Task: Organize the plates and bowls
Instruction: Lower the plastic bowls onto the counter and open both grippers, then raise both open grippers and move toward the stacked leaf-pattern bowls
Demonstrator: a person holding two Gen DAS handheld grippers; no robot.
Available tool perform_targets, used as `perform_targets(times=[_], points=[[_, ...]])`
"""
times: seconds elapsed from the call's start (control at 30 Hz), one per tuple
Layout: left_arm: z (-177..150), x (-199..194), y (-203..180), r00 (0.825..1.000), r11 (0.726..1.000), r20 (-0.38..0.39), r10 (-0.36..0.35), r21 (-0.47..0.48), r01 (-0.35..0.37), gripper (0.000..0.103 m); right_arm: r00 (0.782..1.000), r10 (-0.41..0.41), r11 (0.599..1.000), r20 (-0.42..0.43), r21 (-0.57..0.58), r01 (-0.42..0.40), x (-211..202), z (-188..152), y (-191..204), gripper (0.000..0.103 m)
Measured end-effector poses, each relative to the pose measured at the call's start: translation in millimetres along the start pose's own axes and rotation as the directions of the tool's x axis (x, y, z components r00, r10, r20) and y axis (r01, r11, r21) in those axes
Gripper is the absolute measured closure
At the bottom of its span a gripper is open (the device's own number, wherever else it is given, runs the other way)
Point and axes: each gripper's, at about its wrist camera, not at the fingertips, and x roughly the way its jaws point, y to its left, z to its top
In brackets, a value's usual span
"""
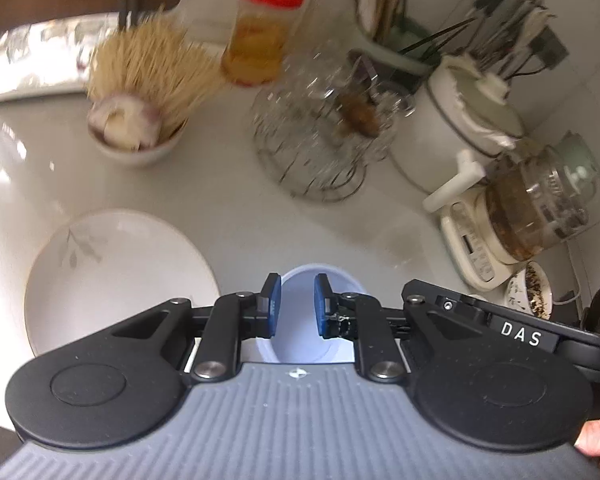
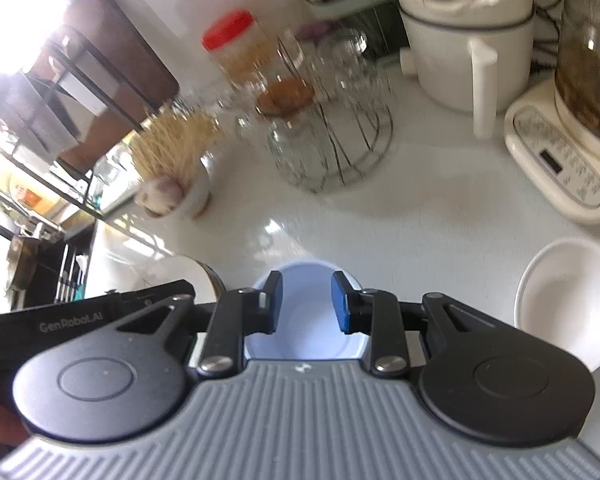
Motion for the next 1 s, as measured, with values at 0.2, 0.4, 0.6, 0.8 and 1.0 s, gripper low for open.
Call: perform_targets(times=[0.2, 0.4, 0.6, 0.8, 1.0], points=[[8.8, -24.1, -18.2, 0.997, 0.996, 0.072, -0.033, 0.08, 0.028, 0.084, 0.994, 0.006, 0.999, 0.107, -0.035, -0.002, -25.2, 4.7, 10.4, 0.072], [11.2, -33.6, -29.3, 0.992, 0.99, 0.116, -0.056, 0.134, 0.04, 0.084, 0.986, 0.0, 0.999, 0.165, -0.034, 0.006, -35.2, 5.9, 16.0, 0.072], [10.3, -34.2, -32.5, 0.988, 0.99, 0.13, -0.077, 0.126, 0.061, 0.084, 0.979, -0.023, 0.999, 0.201, -0.038, 0.031, -43.0, 6.4, 13.3, 0.072], [11.4, -27.9, -42.8, 0.988, 0.987, 0.122, -0.093, 0.138, 0.076, 0.084, 0.974, -0.053, 0.998, 0.22, -0.004, 0.056, -49.2, 5.5, -1.4, 0.072], [10.7, -14.1, -60.2, 0.989, 0.98, 0.088, -0.115, 0.174, 0.098, 0.084, 0.968, -0.091, 0.996, 0.234, 0.043, 0.083, -58.3, 0.7, -20.8, 0.072]])
